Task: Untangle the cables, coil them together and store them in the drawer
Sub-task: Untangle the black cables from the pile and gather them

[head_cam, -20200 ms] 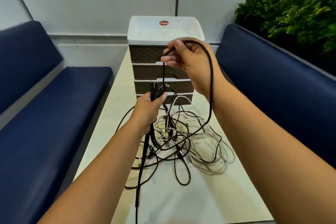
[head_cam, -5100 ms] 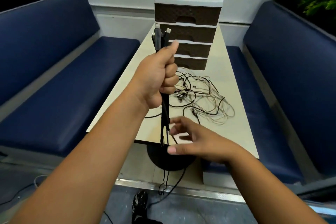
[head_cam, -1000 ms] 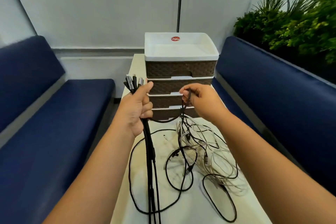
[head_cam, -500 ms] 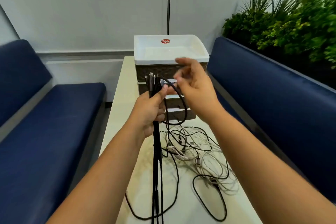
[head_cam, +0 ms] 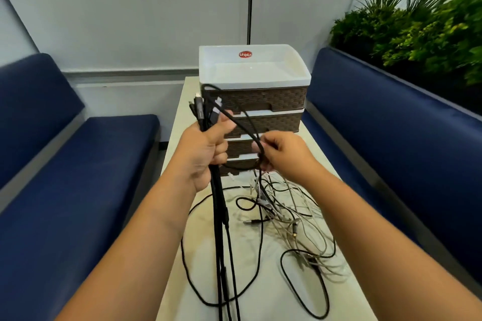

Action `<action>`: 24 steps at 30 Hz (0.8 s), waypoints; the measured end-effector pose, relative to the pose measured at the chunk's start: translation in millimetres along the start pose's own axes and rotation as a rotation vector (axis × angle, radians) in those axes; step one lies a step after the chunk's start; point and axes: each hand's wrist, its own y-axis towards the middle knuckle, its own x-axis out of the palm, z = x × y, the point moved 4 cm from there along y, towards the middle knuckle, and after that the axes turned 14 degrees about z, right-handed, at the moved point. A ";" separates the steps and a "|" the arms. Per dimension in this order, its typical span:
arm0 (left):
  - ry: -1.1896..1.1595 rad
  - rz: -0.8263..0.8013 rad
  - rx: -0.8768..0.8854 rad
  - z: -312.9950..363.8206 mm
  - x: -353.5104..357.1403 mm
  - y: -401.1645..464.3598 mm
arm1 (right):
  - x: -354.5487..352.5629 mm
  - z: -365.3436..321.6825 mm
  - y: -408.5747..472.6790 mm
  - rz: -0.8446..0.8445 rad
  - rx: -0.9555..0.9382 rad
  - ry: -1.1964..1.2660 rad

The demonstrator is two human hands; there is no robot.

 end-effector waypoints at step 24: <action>0.352 0.008 -0.180 -106.4 -14.7 10.4 | -56.7 -60.8 40.4 0.380 -0.054 0.218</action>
